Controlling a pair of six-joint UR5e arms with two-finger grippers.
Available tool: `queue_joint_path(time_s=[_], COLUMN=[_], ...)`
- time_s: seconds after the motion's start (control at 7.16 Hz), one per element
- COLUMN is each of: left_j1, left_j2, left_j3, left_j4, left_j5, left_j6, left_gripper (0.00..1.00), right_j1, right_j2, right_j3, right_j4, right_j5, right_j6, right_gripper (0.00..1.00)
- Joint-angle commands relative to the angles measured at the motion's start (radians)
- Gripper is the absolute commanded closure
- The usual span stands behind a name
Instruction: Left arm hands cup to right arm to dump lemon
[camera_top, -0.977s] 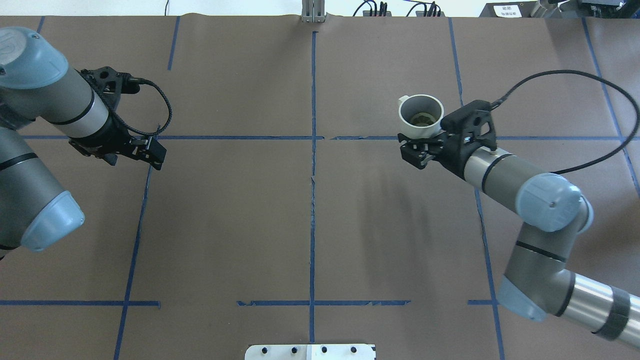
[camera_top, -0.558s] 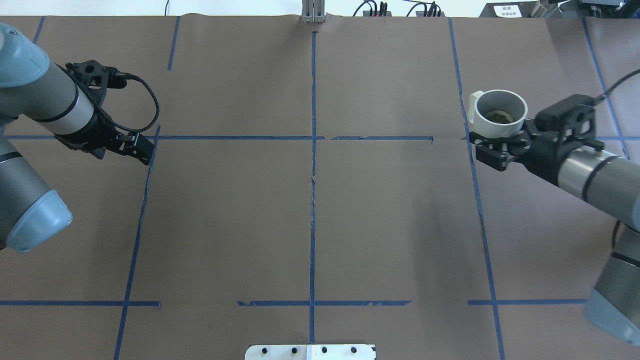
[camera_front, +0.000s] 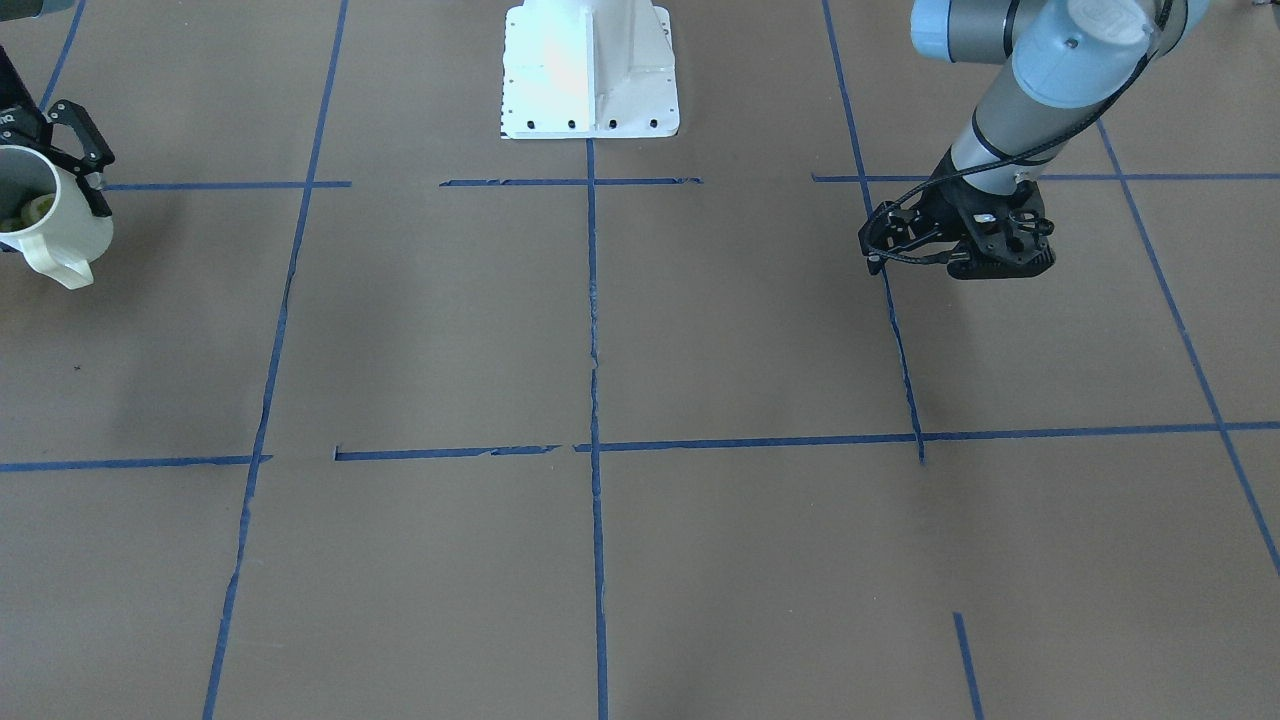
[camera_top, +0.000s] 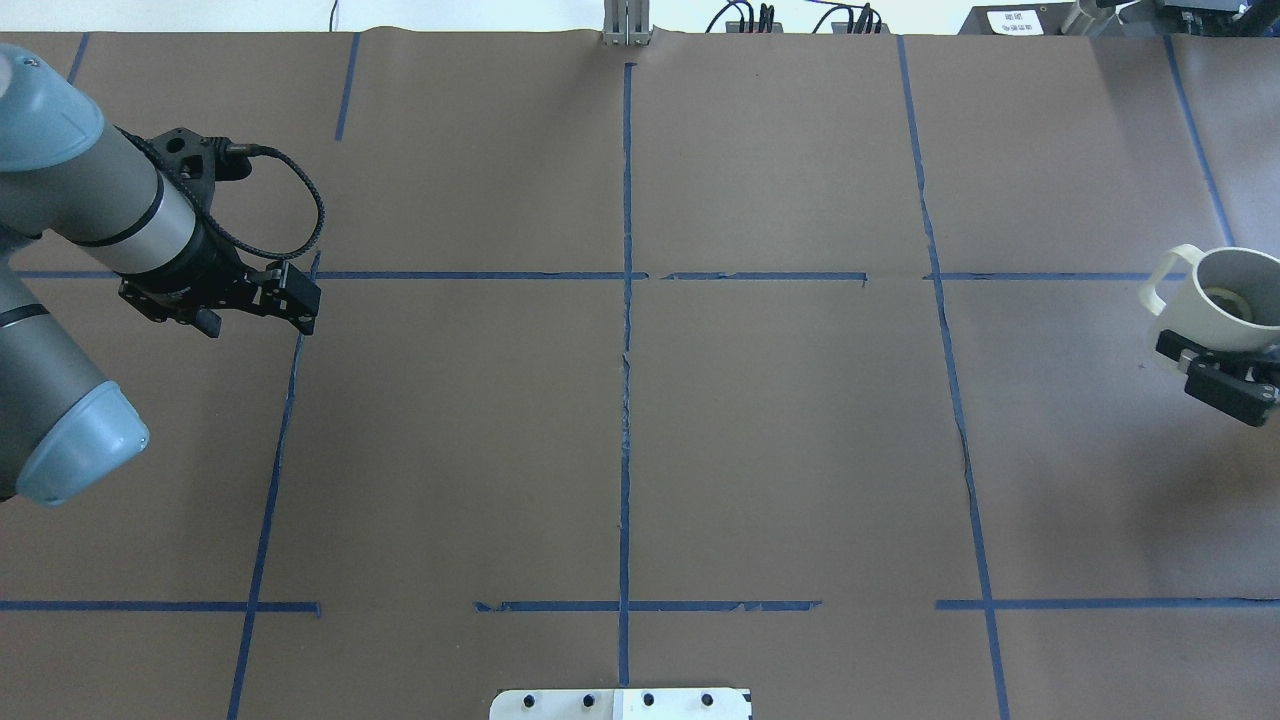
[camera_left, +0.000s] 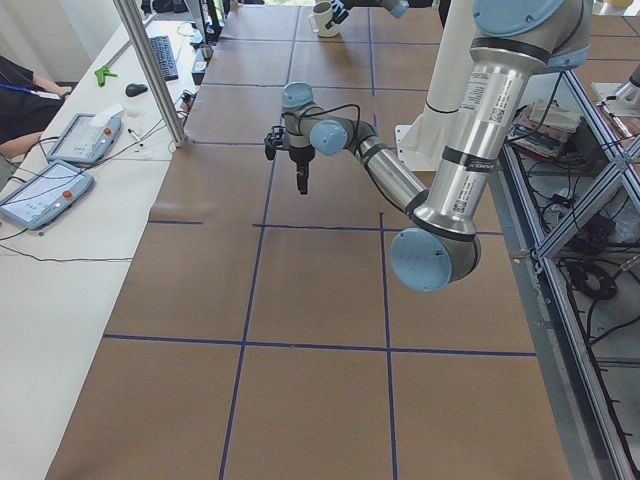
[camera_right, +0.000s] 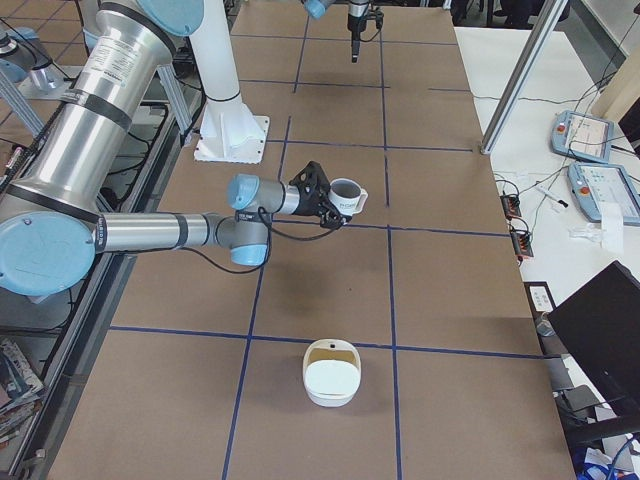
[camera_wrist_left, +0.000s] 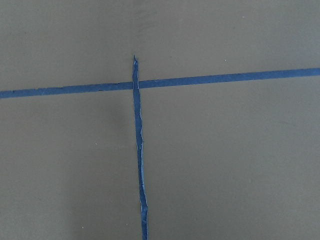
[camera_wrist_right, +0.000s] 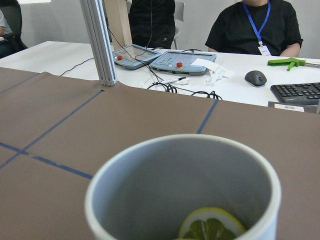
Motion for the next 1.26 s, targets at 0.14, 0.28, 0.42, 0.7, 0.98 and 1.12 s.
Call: queue_joint_path(time_s=[0.14, 0.28, 0.42, 0.7, 0.98, 1.12], left_j1=[0.002, 0.003, 0.005, 0.011, 0.019, 0.019], left_j2=[-0.016, -0.019, -0.020, -0.020, -0.020, -0.020], left_j3=[-0.003, 0.000, 0.009, 0.011, 0.014, 0.014], left_j4=[-0.005, -0.002, -0.008, -0.012, -0.012, -0.012], left_j5=[-0.024, -0.026, -0.026, -0.024, -0.023, -0.021], left_j6=[-0.053, -0.053, -0.055, -0.053, -0.055, -0.055], left_gripper=[0.00, 0.00, 0.00, 0.00, 0.00, 0.00], right_j1=[0.041, 0.053, 0.085, 0.120, 0.166, 0.183], right_j2=[-0.024, -0.025, -0.011, 0.002, 0.053, 0.064], right_j3=[-0.398, -0.479, -0.566, -0.586, -0.593, -0.593], right_j4=[0.507, 0.604, 0.697, 0.711, 0.717, 0.718], right_j5=[0.004, 0.004, 0.004, 0.005, 0.005, 0.005], right_j6=[0.137, 0.216, 0.328, 0.538, 0.757, 0.849], right_gripper=[0.91, 0.91, 0.92, 0.92, 0.92, 0.92])
